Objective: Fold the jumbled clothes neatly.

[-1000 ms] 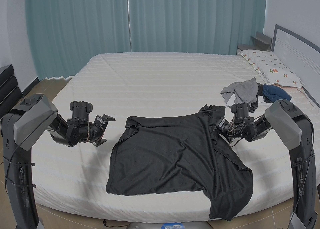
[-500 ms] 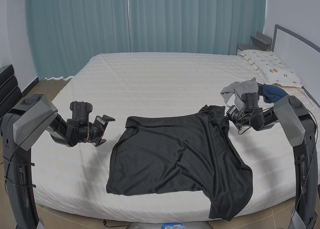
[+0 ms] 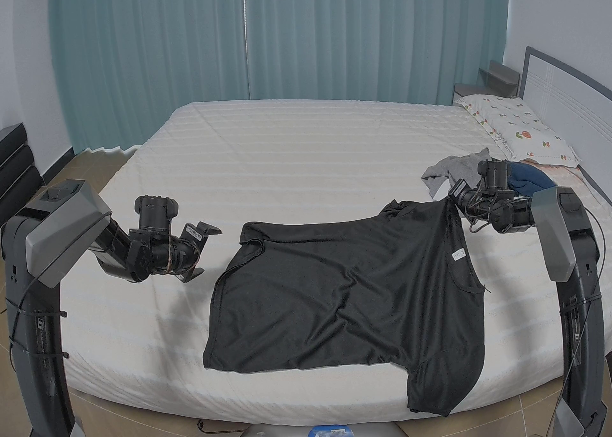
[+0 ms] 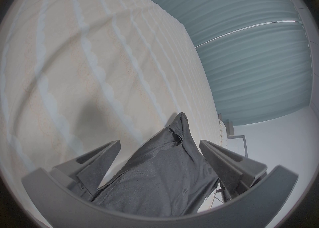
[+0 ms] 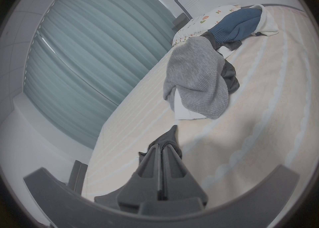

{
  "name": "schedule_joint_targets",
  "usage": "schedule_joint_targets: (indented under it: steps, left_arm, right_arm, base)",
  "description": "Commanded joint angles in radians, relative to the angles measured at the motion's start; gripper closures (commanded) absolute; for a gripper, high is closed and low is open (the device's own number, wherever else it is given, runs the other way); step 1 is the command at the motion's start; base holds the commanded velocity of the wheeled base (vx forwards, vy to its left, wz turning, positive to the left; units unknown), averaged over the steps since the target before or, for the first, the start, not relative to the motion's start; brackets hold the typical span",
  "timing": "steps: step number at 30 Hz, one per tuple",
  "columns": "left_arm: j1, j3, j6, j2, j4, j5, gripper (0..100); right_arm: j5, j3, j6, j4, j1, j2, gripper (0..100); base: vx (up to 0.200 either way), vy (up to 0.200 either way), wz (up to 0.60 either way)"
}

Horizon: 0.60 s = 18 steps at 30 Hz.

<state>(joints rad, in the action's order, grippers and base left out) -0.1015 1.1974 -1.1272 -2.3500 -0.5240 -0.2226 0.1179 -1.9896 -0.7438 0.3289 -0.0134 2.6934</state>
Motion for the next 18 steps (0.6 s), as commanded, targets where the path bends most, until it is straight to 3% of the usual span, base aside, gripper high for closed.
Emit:
schedule_joint_targets:
  steps: [1, 12, 18]
  left_arm:
    - [-0.001, -0.001, 0.0, 0.0, -0.001, 0.0, 0]
    - [-0.001, -0.022, -0.002, 0.012, -0.007, -0.004, 0]
    - [-0.001, -0.122, -0.006, 0.038, -0.129, -0.012, 0]
  right_arm:
    - [-0.004, -0.01, 0.018, 0.022, -0.003, 0.055, 0]
    - [-0.044, 0.06, 0.02, 0.056, -0.014, 0.0, 0]
    - [0.04, 0.356, 0.012, 0.076, -0.025, -0.187, 0]
  base:
    - [0.0, 0.0, 0.0]
    - [0.0, 0.0, 0.0]
    - [0.0, 0.0, 0.0]
